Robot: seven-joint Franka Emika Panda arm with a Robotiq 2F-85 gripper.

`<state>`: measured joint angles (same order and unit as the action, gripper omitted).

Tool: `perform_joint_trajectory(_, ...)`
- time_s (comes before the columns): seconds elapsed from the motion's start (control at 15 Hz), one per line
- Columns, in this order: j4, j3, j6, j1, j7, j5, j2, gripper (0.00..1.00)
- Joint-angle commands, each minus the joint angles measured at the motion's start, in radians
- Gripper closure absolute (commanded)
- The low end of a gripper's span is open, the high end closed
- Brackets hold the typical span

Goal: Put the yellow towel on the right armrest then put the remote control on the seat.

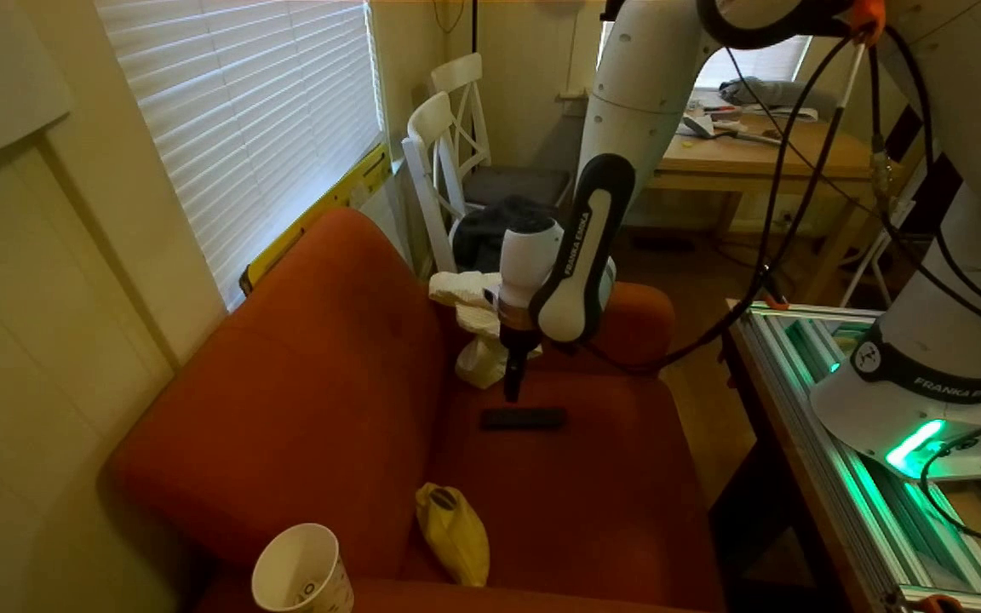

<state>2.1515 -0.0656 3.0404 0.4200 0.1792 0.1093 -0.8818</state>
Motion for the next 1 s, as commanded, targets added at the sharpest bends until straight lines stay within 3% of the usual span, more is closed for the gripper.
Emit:
perform_joint_trajectory(0.0, 0.076, 0.006, -0.062, -0.010, 0.011, -0.024, 0.100, 0.00)
perform_joint_trajectory(0.67, 0.225, 0.074, -0.041, -0.091, -0.016, -0.028, 0.284, 0.00)
perform_joint_trajectory(0.73, 0.171, 0.058, -0.054, -0.071, 0.014, -0.024, 0.227, 0.00)
perform_joint_trajectory(0.93, 0.194, 0.069, -0.054, -0.084, 0.006, -0.025, 0.260, 0.00)
